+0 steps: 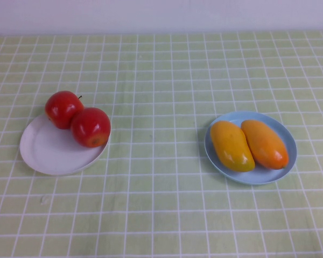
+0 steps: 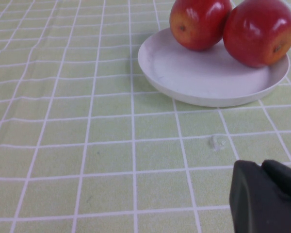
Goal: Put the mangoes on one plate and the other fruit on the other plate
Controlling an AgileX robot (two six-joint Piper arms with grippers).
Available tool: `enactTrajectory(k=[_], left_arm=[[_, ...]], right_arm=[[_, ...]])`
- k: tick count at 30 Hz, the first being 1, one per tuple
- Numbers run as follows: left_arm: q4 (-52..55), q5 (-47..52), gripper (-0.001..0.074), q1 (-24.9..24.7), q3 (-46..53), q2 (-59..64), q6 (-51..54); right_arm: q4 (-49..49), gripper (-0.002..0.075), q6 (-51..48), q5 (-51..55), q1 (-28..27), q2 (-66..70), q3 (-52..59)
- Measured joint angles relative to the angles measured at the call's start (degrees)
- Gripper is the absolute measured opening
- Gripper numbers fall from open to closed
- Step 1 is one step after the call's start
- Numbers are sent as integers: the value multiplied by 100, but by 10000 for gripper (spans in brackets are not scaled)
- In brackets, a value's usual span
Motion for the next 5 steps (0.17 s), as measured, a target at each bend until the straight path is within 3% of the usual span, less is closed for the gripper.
enactTrajectory(k=[5], left_arm=[[0, 0, 4, 0, 0, 0, 0]], right_arm=[[0, -15, 0, 0, 0, 0, 0]])
